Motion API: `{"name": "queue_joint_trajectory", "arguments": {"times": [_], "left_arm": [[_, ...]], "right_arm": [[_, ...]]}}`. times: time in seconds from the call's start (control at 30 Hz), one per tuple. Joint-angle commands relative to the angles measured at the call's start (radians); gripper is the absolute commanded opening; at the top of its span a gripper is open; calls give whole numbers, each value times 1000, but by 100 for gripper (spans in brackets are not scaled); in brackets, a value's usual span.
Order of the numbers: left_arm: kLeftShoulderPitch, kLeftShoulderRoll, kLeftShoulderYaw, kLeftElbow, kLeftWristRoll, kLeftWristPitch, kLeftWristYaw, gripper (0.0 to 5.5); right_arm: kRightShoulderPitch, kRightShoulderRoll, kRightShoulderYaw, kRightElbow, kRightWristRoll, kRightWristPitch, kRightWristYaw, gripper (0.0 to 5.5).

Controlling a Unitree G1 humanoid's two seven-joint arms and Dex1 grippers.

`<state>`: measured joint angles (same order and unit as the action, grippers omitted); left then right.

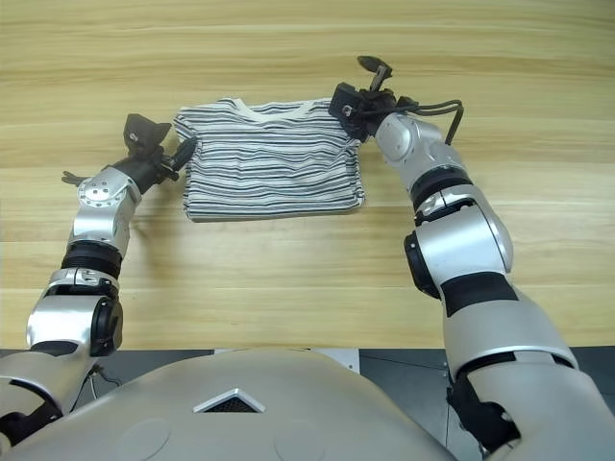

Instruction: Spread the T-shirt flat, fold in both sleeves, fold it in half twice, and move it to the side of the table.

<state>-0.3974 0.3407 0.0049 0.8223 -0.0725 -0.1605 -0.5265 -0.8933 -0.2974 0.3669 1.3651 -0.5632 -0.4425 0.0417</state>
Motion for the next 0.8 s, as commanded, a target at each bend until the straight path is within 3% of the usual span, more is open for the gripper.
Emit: {"name": "queue_joint_trajectory", "arguments": {"times": [0.03, 0.13, 0.3, 0.5, 0.63, 0.73, 0.8], "left_arm": [[-16, -1, 21, 0, -9, 3, 1, 281], [-18, 11, 60, -69, -53, 19, -20, 281], [24, 35, 109, -340, -174, 105, -104, 281], [179, 48, -7, -637, -215, 208, -261, 281], [240, 58, -124, -651, -111, 208, -276, 281], [246, 45, -142, -630, -77, 196, -250, 281], [243, 32, -138, -612, -66, 187, -223, 281]], "right_arm": [[-28, -30, -32, -8, 23, 44, -23, 524], [-29, -37, -79, -10, 69, 54, 36, 548], [-18, 0, -226, -21, 252, 87, 312, 548], [-14, 27, -358, -38, 413, 217, 511, 548], [-26, 38, -475, -57, 558, 303, 660, 548], [-16, 43, -505, -76, 600, 313, 726, 548], [5, 44, -508, -88, 602, 281, 714, 518]]}}
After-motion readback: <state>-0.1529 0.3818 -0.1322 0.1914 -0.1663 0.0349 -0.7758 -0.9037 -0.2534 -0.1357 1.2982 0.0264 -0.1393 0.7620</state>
